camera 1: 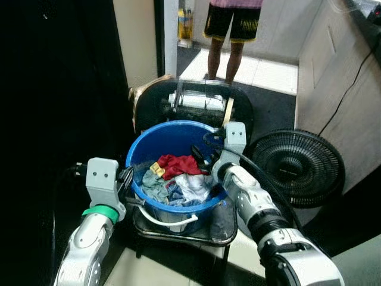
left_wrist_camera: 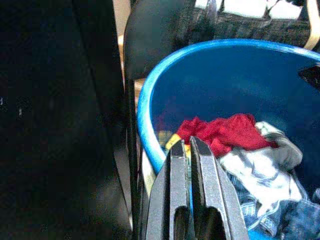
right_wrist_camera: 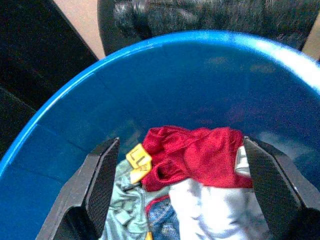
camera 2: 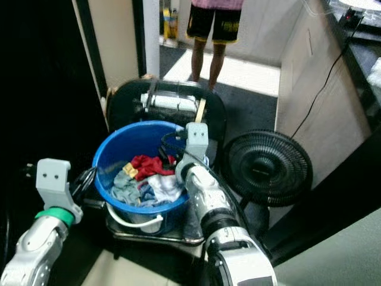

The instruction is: Clothes washing

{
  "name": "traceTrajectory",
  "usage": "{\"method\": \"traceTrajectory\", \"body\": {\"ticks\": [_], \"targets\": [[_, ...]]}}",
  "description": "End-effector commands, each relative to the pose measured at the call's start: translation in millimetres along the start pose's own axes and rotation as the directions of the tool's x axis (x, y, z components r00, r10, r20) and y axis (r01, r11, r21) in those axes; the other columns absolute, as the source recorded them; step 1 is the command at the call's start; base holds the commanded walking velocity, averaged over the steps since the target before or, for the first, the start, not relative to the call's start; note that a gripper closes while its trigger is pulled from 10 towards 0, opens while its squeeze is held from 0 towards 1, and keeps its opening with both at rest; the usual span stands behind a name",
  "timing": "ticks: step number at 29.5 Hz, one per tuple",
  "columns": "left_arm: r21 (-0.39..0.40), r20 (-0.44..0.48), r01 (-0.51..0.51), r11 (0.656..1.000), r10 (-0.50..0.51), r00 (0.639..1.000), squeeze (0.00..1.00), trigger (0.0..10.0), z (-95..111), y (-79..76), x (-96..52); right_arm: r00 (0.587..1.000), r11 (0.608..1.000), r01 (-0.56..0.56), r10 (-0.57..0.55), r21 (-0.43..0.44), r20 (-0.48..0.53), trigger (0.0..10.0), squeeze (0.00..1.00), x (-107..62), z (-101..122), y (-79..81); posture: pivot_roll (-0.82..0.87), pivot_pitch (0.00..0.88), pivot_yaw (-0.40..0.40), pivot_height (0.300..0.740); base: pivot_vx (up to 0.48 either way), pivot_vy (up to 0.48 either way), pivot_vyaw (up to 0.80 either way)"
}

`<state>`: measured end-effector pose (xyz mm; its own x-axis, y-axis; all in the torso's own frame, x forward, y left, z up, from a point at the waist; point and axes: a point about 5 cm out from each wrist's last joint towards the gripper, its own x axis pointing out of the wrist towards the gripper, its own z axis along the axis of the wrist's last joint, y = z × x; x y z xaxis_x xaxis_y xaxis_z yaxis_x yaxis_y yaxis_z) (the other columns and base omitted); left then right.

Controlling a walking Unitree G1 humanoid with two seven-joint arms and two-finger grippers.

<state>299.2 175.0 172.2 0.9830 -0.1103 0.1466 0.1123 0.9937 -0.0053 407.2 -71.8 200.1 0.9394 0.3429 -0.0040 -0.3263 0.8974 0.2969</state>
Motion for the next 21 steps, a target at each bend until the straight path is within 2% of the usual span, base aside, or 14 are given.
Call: {"method": "traceTrajectory", "body": {"ticks": [1,7,12,14,15,17,20,21], "targets": [[-0.006,-0.042,0.002,1.000,-0.003,0.999,0.00,10.0,-3,4.6,-7.1,1.000,0.994,0.021,-0.022,0.104,0.004,10.0,0.00,5.4,10,3.9,0.04,0.342,0.066,0.740,0.000,0.000,0.00],[-0.004,-0.054,0.016,1.000,-0.016,0.998,0.00,10.0,-1,6.7,-9.2,0.999,0.986,0.026,-0.029,0.167,0.015,10.0,0.00,9.1,19,8.1,0.06,0.365,0.076,0.740,0.000,0.000,0.00],[-0.023,-0.071,0.059,0.998,-0.060,0.996,0.00,10.0,4,4.3,-14.0,1.000,0.971,0.024,-0.022,0.237,-0.011,10.0,0.00,12.8,18,20.3,0.09,0.402,0.081,0.740,0.000,0.000,0.00],[-0.023,-0.071,0.059,0.998,-0.060,0.996,0.00,10.0,4,4.3,-14.0,1.000,0.971,0.024,-0.022,0.237,-0.011,10.0,0.00,12.8,18,20.3,0.09,0.402,0.081,0.740,0.000,0.000,0.00],[-0.036,-0.079,0.084,0.996,-0.087,0.993,0.00,10.0,6,0.1,-17.0,1.000,0.968,0.016,-0.011,0.252,-0.023,10.0,0.00,14.2,17,26.7,0.09,0.408,0.078,0.740,0.000,0.000,0.00],[-0.036,-0.079,0.084,0.996,-0.087,0.993,0.00,10.0,6,0.1,-17.0,1.000,0.968,0.016,-0.011,0.252,-0.023,10.0,0.00,14.2,17,26.7,0.09,0.408,0.078,0.740,0.000,0.000,0.00],[-0.005,-0.110,0.119,0.993,-0.119,0.987,0.00,10.0,5,-3.6,-22.2,0.999,0.992,-0.015,0.021,0.129,-0.046,10.0,0.00,14.2,9,33.6,0.09,0.412,0.073,0.740,0.000,0.000,0.00],[-0.005,-0.110,0.119,0.993,-0.119,0.987,0.00,10.0,5,-3.6,-22.2,0.999,0.992,-0.015,0.021,0.129,-0.046,10.0,0.00,14.2,9,33.6,0.09,0.412,0.073,0.740,0.000,0.000,0.00]]}}
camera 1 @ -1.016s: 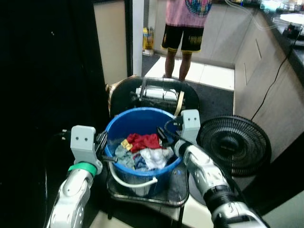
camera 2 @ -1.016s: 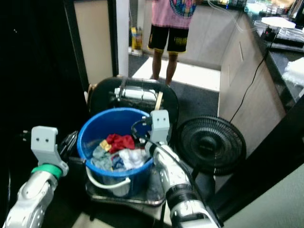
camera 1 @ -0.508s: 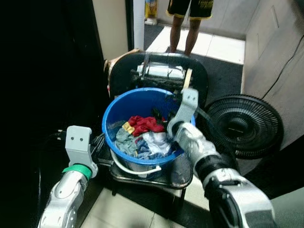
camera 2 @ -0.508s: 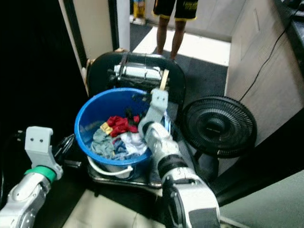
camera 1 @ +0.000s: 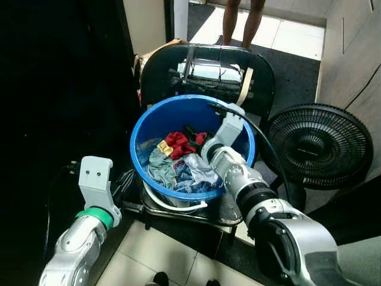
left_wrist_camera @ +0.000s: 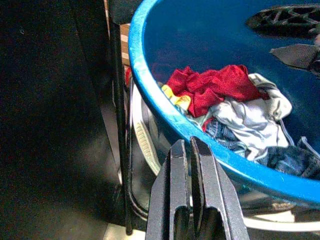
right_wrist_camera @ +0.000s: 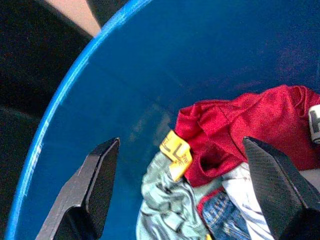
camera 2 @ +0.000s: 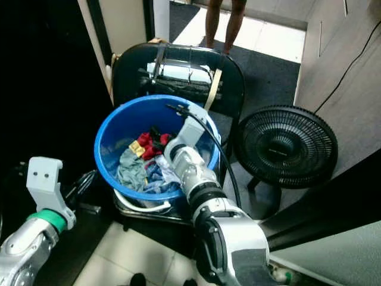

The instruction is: Clothes washing

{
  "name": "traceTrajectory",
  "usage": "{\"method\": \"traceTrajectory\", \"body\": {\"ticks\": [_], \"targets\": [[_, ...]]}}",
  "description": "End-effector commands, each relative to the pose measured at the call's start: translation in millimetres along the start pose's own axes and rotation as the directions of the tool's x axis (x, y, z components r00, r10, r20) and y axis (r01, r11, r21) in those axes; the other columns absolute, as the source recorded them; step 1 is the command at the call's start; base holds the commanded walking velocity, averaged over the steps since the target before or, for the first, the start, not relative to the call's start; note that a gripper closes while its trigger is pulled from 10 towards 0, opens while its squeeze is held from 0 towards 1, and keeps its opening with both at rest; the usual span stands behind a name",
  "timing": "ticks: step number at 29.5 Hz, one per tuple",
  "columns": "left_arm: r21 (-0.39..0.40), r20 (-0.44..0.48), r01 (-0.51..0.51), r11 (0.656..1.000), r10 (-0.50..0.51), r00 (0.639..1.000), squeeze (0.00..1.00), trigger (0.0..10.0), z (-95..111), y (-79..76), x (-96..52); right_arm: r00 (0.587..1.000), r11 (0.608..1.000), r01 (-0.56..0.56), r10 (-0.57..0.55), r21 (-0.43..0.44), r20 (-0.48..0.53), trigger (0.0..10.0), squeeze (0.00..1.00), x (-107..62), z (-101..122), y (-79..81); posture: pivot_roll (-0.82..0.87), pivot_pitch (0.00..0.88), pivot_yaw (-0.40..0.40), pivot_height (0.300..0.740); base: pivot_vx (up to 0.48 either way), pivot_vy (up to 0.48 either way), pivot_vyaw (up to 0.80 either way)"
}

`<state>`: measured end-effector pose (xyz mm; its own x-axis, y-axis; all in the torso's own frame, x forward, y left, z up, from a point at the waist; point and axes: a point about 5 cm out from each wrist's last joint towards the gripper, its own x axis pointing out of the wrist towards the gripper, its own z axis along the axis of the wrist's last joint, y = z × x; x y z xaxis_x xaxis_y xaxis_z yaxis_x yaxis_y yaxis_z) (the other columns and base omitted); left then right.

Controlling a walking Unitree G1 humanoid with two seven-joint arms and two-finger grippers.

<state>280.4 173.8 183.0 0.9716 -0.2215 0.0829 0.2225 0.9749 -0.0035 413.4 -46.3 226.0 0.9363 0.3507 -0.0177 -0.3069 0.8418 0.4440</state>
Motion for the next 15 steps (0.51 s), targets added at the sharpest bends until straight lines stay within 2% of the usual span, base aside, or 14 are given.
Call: {"method": "traceTrajectory", "body": {"ticks": [1,4,6,9,11,12,13,15], "targets": [[0.036,-0.060,0.015,0.999,-0.013,0.998,0.00,10.0,-10,-1.3,-5.7,0.999,0.998,-0.025,0.023,-0.054,-0.040,10.0,0.00,-0.2,-13,4.9,0.09,0.412,0.073,0.740,0.000,0.000,0.00],[0.067,-0.078,0.031,0.997,-0.026,0.997,0.00,10.0,-13,-2.6,-7.1,0.999,0.997,-0.035,0.032,-0.066,-0.043,10.0,0.00,-0.3,-15,6.3,0.09,0.408,0.070,0.740,0.000,0.000,0.00],[0.116,-0.114,0.072,0.991,-0.058,0.992,0.00,10.0,-20,-5.8,-10.8,0.998,0.997,-0.051,0.049,-0.058,-0.045,10.0,0.00,-0.3,-18,8.8,0.09,0.407,0.071,0.740,0.000,0.000,0.00],[0.120,-0.134,0.092,0.988,-0.076,0.988,0.00,10.0,-25,-8.0,-15.8,0.997,0.996,-0.064,0.061,-0.059,-0.044,10.0,0.00,-0.2,-19,10.9,0.08,0.407,0.075,0.740,0.000,0.000,0.00],[0.110,-0.141,0.091,0.990,-0.075,0.987,0.00,10.0,-33,-10.1,-32.3,0.996,0.995,-0.083,0.080,-0.062,-0.042,10.0,0.00,0.0,-19,14.0,0.08,0.408,0.081,0.740,0.000,0.000,0.00],[0.110,-0.141,0.091,0.990,-0.075,0.987,0.00,10.0,-33,-10.1,-32.3,0.996,0.995,-0.083,0.080,-0.062,-0.042,10.0,0.00,0.0,-19,14.0,0.08,0.408,0.081,0.740,0.000,0.000,0.00],[0.097,-0.136,0.078,0.992,-0.064,0.989,0.00,10.0,-35,-10.9,-42.7,0.995,0.994,-0.090,0.087,-0.062,-0.041,10.0,0.00,-0.1,-20,14.6,0.07,0.411,0.082,0.740,0.000,0.000,0.00],[0.097,-0.136,0.078,0.992,-0.064,0.989,0.00,10.0,-35,-10.9,-42.7,0.995,0.994,-0.090,0.087,-0.062,-0.041,10.0,0.00,-0.1,-20,14.6,0.07,0.411,0.082,0.740,0.000,0.000,0.00]]}}
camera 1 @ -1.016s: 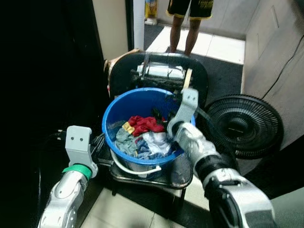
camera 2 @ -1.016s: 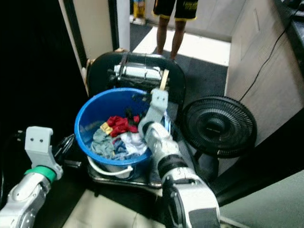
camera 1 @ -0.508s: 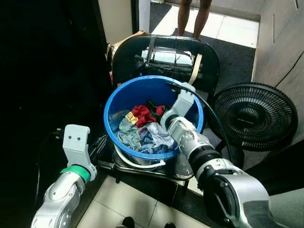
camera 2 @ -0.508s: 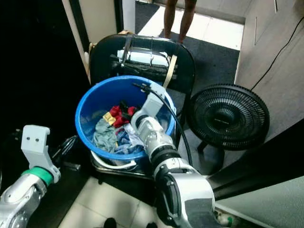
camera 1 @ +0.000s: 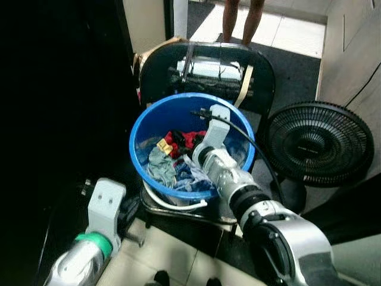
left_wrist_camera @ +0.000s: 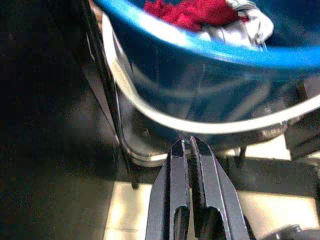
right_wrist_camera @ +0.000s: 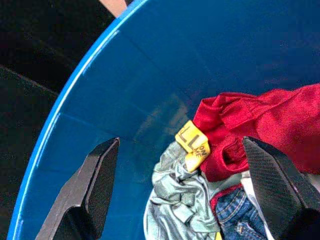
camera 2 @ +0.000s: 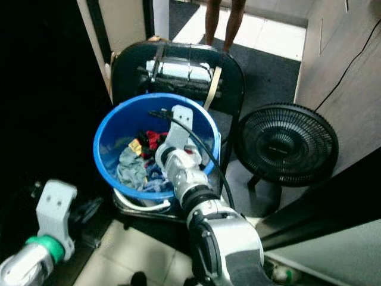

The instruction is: Clothes washing

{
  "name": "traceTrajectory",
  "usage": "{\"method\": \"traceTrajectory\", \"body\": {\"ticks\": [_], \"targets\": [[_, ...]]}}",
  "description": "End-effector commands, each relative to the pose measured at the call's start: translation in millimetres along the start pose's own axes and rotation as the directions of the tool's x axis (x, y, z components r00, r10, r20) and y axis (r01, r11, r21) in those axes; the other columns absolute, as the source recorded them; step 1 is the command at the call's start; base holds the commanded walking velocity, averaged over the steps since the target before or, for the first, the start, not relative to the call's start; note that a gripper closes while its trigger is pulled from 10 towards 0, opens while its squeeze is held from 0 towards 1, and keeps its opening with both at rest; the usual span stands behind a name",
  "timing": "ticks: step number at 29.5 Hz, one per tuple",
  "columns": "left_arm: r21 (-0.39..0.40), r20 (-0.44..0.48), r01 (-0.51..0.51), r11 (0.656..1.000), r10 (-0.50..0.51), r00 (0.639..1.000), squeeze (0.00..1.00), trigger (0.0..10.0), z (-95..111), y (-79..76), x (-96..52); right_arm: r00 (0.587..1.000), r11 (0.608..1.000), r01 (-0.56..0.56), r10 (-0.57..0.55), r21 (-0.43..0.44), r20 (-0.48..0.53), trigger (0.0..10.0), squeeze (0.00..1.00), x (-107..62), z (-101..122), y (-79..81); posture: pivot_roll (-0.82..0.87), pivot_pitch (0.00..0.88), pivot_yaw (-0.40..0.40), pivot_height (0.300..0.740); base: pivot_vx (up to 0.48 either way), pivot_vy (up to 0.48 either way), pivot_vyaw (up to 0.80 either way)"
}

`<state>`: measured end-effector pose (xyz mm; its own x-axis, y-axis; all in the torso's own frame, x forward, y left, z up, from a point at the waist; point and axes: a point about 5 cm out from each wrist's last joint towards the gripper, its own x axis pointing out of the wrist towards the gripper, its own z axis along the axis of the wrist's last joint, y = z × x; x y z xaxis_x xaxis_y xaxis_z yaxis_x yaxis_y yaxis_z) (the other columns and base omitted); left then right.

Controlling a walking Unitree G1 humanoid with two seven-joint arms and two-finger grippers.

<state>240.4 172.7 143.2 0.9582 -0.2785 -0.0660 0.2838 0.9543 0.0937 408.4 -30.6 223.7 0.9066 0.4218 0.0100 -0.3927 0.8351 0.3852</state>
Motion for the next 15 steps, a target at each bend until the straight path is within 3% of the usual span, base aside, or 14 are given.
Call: {"method": "traceTrajectory", "body": {"ticks": [1,6,13,15], "targets": [[-0.008,0.010,-0.012,1.000,0.012,1.000,0.00,10.0,-1,-2.5,-11.6,0.999,1.000,-0.015,0.015,0.002,-0.031,10.0,0.00,-1.0,-11,1.7,0.07,0.415,0.082,0.740,0.000,0.000,0.00],[-0.029,0.004,-0.057,0.998,0.058,0.998,0.00,10.0,-6,-5.3,-30.1,0.998,1.000,-0.018,0.017,-0.012,-0.053,10.0,0.00,-2.5,-19,0.5,0.07,0.423,0.077,0.740,0.000,0.000,0.00],[-0.029,0.000,-0.068,0.997,0.068,0.998,0.00,10.0,-7,-4.7,-31.9,0.991,0.998,0.051,-0.056,-0.045,-0.123,10.0,0.00,-5.6,-32,-7.4,0.08,0.427,0.071,0.740,0.000,0.000,0.00],[-0.027,-0.007,-0.056,0.998,0.056,0.998,0.00,10.0,-7,-4.7,-31.8,0.942,0.982,0.178,-0.190,-0.067,-0.277,10.0,0.00,-16.2,-63,-23.9,0.08,0.431,0.075,0.740,0.000,0.000,0.00]]}}
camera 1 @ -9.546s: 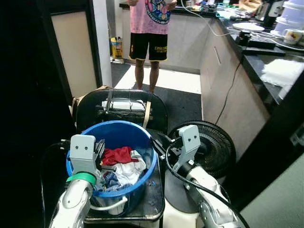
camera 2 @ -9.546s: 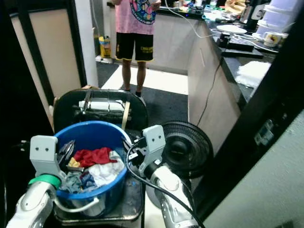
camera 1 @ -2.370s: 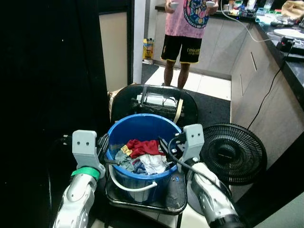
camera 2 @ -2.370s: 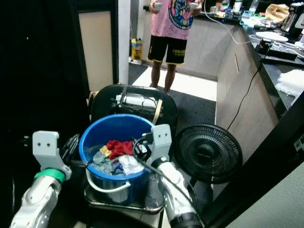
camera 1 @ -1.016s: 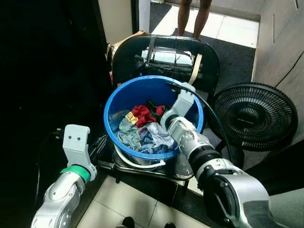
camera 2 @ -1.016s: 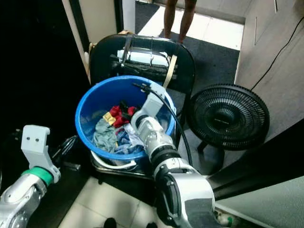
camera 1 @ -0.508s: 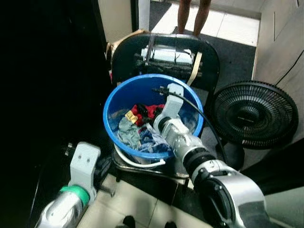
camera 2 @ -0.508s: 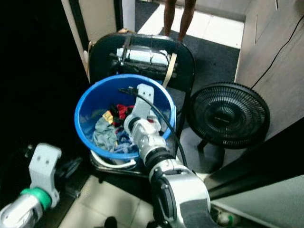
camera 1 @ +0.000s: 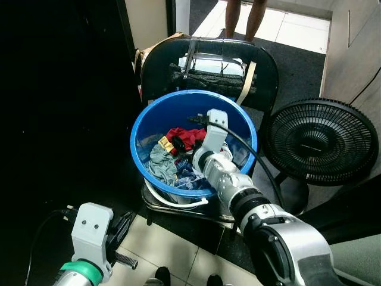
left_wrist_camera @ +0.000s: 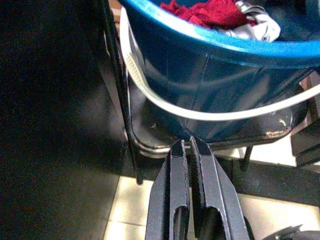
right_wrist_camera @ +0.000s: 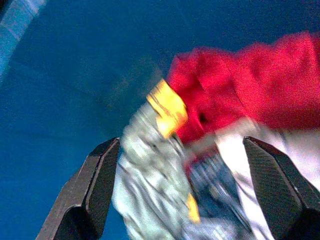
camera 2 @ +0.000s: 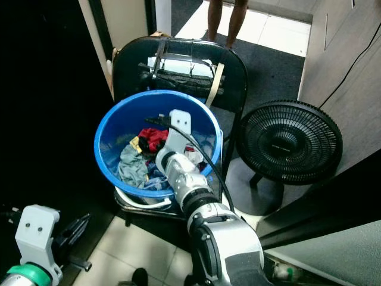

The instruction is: Clothes washing

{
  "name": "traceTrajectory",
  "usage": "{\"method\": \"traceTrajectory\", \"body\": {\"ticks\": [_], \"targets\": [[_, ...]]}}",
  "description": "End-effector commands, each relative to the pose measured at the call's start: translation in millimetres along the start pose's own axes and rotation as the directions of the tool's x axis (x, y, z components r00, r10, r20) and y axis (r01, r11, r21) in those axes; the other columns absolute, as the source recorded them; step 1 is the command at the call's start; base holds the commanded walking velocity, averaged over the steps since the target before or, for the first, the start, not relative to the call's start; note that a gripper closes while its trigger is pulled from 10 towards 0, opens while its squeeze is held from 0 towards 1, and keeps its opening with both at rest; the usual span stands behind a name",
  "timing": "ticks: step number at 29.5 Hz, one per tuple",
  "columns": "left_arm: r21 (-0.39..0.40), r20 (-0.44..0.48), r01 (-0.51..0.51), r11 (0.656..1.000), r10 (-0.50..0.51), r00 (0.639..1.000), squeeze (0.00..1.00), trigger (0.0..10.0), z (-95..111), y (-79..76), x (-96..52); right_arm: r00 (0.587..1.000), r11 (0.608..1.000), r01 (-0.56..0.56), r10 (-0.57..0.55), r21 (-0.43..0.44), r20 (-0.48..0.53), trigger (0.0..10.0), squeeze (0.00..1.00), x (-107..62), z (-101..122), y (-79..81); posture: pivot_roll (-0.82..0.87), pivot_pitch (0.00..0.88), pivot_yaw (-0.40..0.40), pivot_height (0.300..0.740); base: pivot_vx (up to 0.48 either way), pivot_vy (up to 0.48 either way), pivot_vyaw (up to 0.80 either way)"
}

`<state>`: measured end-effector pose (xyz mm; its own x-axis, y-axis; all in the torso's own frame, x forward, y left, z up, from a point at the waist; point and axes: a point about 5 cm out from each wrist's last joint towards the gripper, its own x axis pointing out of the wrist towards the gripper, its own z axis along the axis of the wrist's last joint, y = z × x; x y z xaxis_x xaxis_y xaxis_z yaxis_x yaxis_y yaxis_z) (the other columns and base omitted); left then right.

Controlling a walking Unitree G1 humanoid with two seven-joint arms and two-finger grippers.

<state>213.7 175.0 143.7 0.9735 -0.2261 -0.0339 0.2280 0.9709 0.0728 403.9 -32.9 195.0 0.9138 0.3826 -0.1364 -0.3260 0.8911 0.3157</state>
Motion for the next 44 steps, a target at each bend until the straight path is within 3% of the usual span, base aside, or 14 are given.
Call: {"method": "traceTrajectory", "body": {"ticks": [1,3,6,10,19,20,21,23,24,44], "targets": [[-0.003,-0.033,0.001,1.000,-0.001,0.999,0.00,10.0,-6,1.1,-5.8,0.982,0.995,0.094,-0.090,0.018,-0.167,10.0,0.00,-5.3,-38,-10.8,0.08,0.431,0.075,0.740,0.000,0.000,0.00],[-0.007,-0.045,0.027,1.000,-0.027,0.999,0.00,10.0,-7,-0.7,-7.1,0.941,0.979,0.199,-0.176,0.052,-0.288,10.0,0.00,-12.7,-64,-22.1,0.08,0.432,0.077,0.740,0.000,0.000,0.00],[-0.007,-0.050,0.037,0.999,-0.037,0.998,0.00,10.0,-8,-2.0,-8.3,0.927,0.972,0.228,-0.198,0.058,-0.319,10.0,0.00,-15.5,-72,-25.5,0.08,0.433,0.078,0.740,0.000,0.000,0.00],[-0.013,-0.068,0.070,0.997,-0.070,0.995,0.00,10.0,-10,-8.5,-12.8,0.879,0.961,0.276,-0.240,0.030,-0.411,10.0,0.00,-26.2,-101,-34.2,0.08,0.437,0.080,0.740,0.000,0.000,0.00],[-0.019,-0.070,0.090,0.996,-0.092,0.993,0.00,10.0,-10,-11.2,-12.3,0.854,0.957,0.288,-0.237,0.042,-0.463,10.0,0.00,-32.5,-118,-33.4,0.09,0.437,0.081,0.740,0.000,0.000,0.00],[-0.021,-0.070,0.092,0.996,-0.094,0.993,0.00,10.0,-10,-11.6,-12.1,0.854,0.957,0.285,-0.230,0.050,-0.466,6.9,0.00,-32.6,-119,-32.5,0.09,0.438,0.082,0.740,0.000,0.000,0.00],[-0.021,-0.070,0.095,0.995,-0.096,0.993,0.00,10.0,-10,-11.9,-11.8,0.855,0.958,0.282,-0.222,0.059,-0.469,0.9,0.00,-32.8,-120,-31.8,0.09,0.437,0.084,0.740,0.000,0.000,0.00],[-0.021,-0.070,0.097,0.995,-0.098,0.993,0.00,10.0,-9,-12.1,-11.7,0.855,0.958,0.280,-0.218,0.064,-0.471,0.9,0.00,-32.9,-120,-31.4,0.09,0.437,0.084,0.740,0.000,0.000,0.00],[-0.021,-0.070,0.099,0.995,-0.100,0.993,0.00,10.0,-9,-12.3,-11.4,0.854,0.959,0.277,-0.214,0.066,-0.473,0.0,0.00,-33.2,-121,-31.3,0.09,0.437,0.085,0.740,0.000,0.000,0.00],[-0.013,-0.066,0.122,0.992,-0.122,0.990,0.00,10.0,-8,-15.2,-7.7,0.863,0.960,0.265,-0.193,0.094,-0.467,0.0,0.00,-32.2,-120,-29.8,0.09,0.426,0.096,0.740,0.000,0.000,0.00]]}}
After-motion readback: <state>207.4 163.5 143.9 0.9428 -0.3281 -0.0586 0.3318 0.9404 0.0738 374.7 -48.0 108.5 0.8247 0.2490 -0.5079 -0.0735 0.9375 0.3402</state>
